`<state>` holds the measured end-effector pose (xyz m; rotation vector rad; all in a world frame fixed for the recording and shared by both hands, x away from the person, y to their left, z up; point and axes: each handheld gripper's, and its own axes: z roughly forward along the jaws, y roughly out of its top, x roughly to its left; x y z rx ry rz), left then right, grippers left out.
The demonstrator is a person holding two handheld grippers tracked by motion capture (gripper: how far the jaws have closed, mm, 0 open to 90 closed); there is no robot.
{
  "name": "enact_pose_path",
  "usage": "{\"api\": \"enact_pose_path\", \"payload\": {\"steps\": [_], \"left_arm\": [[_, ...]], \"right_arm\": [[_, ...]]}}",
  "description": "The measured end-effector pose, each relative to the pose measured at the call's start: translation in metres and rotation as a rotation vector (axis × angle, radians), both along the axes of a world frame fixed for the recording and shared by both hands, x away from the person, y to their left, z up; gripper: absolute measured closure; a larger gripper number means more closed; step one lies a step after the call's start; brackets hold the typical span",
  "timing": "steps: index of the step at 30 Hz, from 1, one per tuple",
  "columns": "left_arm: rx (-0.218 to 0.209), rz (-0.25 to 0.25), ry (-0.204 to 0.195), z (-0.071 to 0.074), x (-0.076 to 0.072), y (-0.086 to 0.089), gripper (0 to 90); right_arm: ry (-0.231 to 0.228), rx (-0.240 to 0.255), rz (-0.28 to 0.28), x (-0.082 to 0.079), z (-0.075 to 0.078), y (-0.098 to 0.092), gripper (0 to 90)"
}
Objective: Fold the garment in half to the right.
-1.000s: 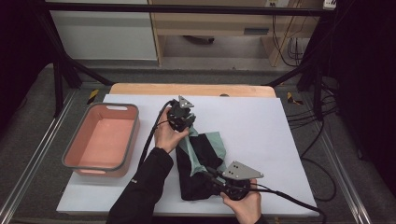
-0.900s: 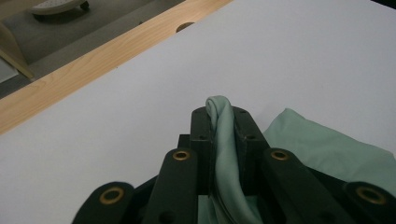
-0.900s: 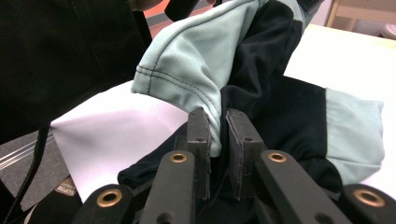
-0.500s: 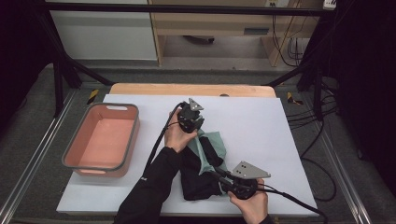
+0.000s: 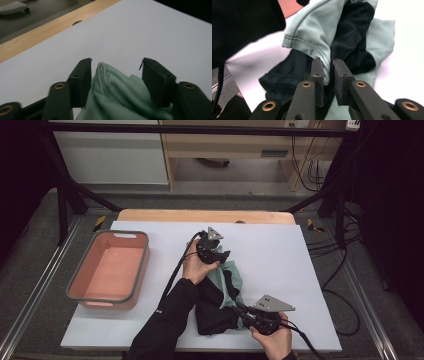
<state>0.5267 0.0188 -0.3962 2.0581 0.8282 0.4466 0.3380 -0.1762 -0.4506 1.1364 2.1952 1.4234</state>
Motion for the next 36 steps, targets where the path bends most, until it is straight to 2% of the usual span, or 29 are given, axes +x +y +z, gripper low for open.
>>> {"api": "enact_pose_path", "payload": {"steps": [6, 9, 14, 18, 22, 28, 33, 36], "left_arm": [[-0.050, 0.030, -0.006, 0.014, -0.009, 0.011, 20.0], [-0.082, 0.037, -0.011, 0.016, -0.016, 0.024, 17.2], [-0.093, 0.057, 0.012, 0.008, -0.027, 0.051, 12.7], [-0.128, 0.070, 0.029, -0.002, -0.038, 0.072, 11.8], [-0.131, 0.084, 0.035, -0.012, -0.050, 0.088, 10.3], [-0.104, 0.102, 0.052, -0.030, -0.065, 0.106, 8.0], [-0.106, 0.105, 0.065, -0.039, -0.075, 0.117, 6.5], [-0.123, 0.105, 0.065, -0.043, -0.082, 0.123, 6.1]], "right_arm": [[0.016, -0.007, -0.013, 0.001, -0.006, -0.005, 79.5], [0.023, -0.012, -0.018, 0.001, -0.009, -0.008, 78.3], [0.037, -0.002, -0.012, -0.001, -0.011, -0.017, 71.1], [0.024, 0.031, 0.007, -0.005, -0.006, -0.028, 56.2], [-0.017, 0.041, 0.010, -0.003, 0.003, -0.037, 49.3], [-0.045, 0.026, 0.033, 0.017, 0.019, -0.030, 46.9], [-0.055, 0.009, 0.030, 0.038, 0.025, -0.021, 48.3], [-0.053, 0.000, 0.035, 0.053, 0.028, -0.014, 51.0]]}}
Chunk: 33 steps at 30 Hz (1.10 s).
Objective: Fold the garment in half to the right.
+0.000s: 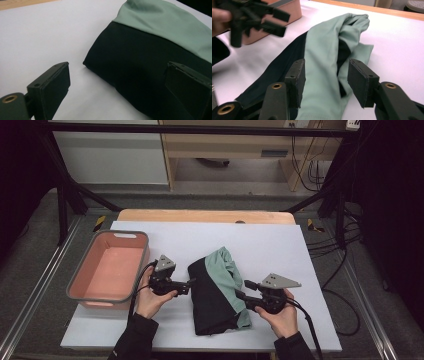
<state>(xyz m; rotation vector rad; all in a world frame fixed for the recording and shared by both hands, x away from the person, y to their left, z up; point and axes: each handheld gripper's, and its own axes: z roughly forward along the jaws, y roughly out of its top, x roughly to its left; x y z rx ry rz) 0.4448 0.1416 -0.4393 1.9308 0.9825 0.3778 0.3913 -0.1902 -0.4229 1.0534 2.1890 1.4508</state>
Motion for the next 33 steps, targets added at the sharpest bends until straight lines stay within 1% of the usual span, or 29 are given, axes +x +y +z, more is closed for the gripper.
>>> {"api": "enact_pose_path", "payload": {"steps": [3, 5, 6, 7, 8, 9, 10, 13, 14, 15, 17, 21, 23, 25, 29, 33], "left_arm": [[0.001, 0.001, 0.009, -0.005, -0.005, 0.004, 5.4], [0.017, 0.001, 0.011, -0.007, -0.008, 0.005, 5.2], [0.019, 0.002, 0.017, -0.009, -0.009, 0.006, 5.2], [0.020, 0.003, 0.018, -0.010, -0.009, 0.007, 5.0], [0.021, 0.005, 0.016, -0.011, -0.010, 0.008, 5.0], [0.021, 0.005, 0.016, -0.011, -0.010, 0.008, 5.0], [0.022, 0.004, 0.024, -0.014, -0.011, 0.010, 4.9], [0.014, 0.007, 0.038, -0.018, -0.012, 0.013, 5.0], [0.013, 0.009, 0.039, -0.018, -0.012, 0.014, 5.0], [0.016, 0.011, 0.039, -0.019, -0.012, 0.015, 5.0], [0.014, 0.019, 0.037, -0.020, -0.012, 0.018, 5.0], [0.019, 0.024, 0.041, -0.021, -0.013, 0.019, 5.0], [0.020, 0.021, 0.038, -0.021, -0.013, 0.018, 5.0], [0.023, 0.020, 0.036, -0.020, -0.014, 0.018, 5.0], [0.027, 0.019, 0.034, -0.019, -0.013, 0.018, 5.0], [0.030, 0.018, 0.033, -0.019, -0.014, 0.018, 5.0]], "right_arm": [[0.004, 0.003, 0.010, 0.015, 0.002, 0.009, 53.5], [0.014, 0.009, 0.011, 0.025, 0.004, 0.015, 55.5], [0.022, 0.009, 0.011, 0.030, 0.005, 0.018, 56.5], [0.024, 0.002, 0.014, 0.035, 0.005, 0.021, 57.4], [0.035, -0.002, 0.014, 0.040, 0.005, 0.024, 59.1], [0.035, -0.002, 0.014, 0.040, 0.005, 0.024, 59.1], [0.052, -0.008, 0.016, 0.049, 0.004, 0.031, 62.4], [0.078, -0.011, 0.014, 0.059, 0.000, 0.037, 70.1], [0.085, -0.012, 0.017, 0.061, -0.001, 0.038, 75.6], [0.087, -0.010, 0.023, 0.063, -0.003, 0.039, 81.5], [0.092, -0.001, 0.022, 0.063, -0.003, 0.039, 87.7], [0.082, 0.027, -0.004, 0.056, 0.006, 0.028, 88.5], [0.083, 0.022, -0.028, 0.053, 0.010, 0.021, 88.5], [0.092, 0.021, -0.058, 0.051, 0.010, 0.013, 88.5], [0.118, 0.004, -0.116, 0.052, 0.000, 0.000, 88.5], [0.142, -0.018, -0.140, 0.053, -0.016, -0.005, 88.4]]}}
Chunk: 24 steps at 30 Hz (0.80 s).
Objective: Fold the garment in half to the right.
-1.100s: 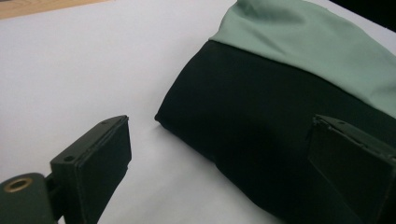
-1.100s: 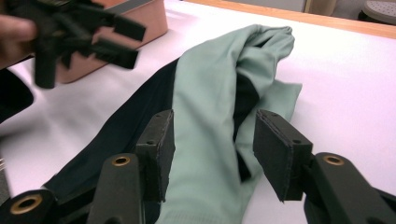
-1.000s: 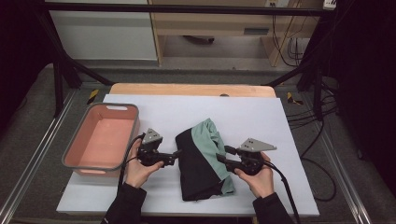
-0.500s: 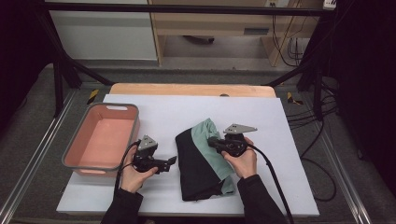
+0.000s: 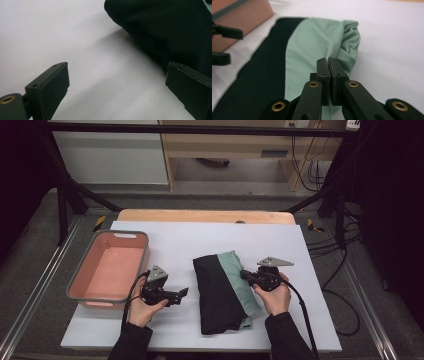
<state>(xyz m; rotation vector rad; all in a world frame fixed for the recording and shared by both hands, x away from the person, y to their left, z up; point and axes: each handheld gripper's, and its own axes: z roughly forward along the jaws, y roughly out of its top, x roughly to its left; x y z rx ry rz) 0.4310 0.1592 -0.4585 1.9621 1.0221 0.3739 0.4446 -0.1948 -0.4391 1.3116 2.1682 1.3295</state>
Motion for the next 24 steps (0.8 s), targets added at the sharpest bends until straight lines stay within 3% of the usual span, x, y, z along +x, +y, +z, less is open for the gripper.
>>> {"api": "enact_pose_path", "payload": {"steps": [15, 24], "left_arm": [[0.012, -0.001, -0.001, 0.000, -0.001, 0.000, 4.8], [0.018, -0.005, 0.001, -0.001, -0.002, -0.002, 4.7]], "right_arm": [[0.011, -0.111, -0.037, 0.004, -0.034, -0.001, 88.4], [0.039, -0.118, -0.042, 0.002, -0.039, -0.002, 88.5]]}}
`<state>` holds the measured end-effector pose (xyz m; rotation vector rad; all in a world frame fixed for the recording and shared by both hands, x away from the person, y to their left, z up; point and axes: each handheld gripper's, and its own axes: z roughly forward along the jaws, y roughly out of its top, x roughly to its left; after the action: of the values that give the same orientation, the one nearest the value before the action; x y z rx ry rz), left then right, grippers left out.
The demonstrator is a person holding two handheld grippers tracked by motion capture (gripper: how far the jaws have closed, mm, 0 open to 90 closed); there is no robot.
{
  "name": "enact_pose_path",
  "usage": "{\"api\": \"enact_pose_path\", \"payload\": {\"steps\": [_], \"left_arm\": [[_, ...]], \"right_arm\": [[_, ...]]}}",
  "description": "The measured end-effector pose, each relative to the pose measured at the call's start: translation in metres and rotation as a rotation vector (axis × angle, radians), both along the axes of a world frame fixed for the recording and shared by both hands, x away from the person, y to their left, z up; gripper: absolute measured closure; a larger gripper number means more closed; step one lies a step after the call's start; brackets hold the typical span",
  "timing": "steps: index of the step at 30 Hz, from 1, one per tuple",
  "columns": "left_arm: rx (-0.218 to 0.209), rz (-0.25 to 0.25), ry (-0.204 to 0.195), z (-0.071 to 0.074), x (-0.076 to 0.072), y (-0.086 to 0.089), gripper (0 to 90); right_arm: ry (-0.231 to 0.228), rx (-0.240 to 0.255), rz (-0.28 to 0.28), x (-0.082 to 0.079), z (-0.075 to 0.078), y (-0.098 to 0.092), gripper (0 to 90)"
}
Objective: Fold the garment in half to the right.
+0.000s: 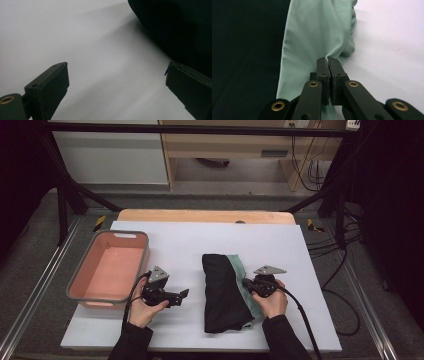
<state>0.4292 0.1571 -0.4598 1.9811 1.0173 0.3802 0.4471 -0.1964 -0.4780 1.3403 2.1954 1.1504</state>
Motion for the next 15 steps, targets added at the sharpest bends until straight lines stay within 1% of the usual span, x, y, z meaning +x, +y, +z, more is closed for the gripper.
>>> {"api": "enact_pose_path", "payload": {"steps": [2, 3, 5, 6, 8, 9, 12, 14, 15], "left_arm": [[0.002, 0.000, 0.001, -0.0003, 0.0001, 0.0001, 4.7], [0.003, 0.001, 0.002, -0.0006, -0.0001, 0.0002, 4.7], [0.002, 0.001, 0.002, -0.0006, 0.0000, 0.0001, 4.7], [0.002, 0.000, 0.002, -0.0006, 0.0000, -0.0002, 4.7], [0.003, -0.004, 0.002, -0.0006, 0.0003, -0.0016, 4.7], [0.003, -0.005, 0.003, -0.0007, 0.0003, -0.0021, 4.7], [0.004, -0.011, 0.006, -0.0013, 0.0000, -0.0041, 4.7], [0.000, -0.016, 0.010, -0.0018, -0.0003, -0.0045, 4.6], [0.000, -0.015, 0.010, -0.0017, -0.0002, -0.0039, 4.6]], "right_arm": [[-0.008, -0.027, -0.009, -0.0006, -0.0002, 0.0003, 88.5], [-0.011, -0.055, -0.016, -0.0010, 0.0005, 0.0000, 88.6], [0.004, -0.077, -0.026, -0.0009, 0.0011, -0.0021, 88.6], [0.007, -0.075, -0.024, -0.0006, 0.0000, -0.0034, 88.5], [0.018, -0.043, -0.023, -0.0005, -0.0036, -0.0041, 88.5], [0.015, -0.024, -0.029, -0.0008, -0.0054, -0.0045, 88.4], [0.010, 0.001, -0.033, -0.0017, -0.0078, -0.0071, 88.0], [0.004, 0.005, -0.020, -0.0016, -0.0072, -0.0088, 85.6], [0.003, 0.004, -0.015, -0.0023, -0.0055, -0.0094, 81.8]]}}
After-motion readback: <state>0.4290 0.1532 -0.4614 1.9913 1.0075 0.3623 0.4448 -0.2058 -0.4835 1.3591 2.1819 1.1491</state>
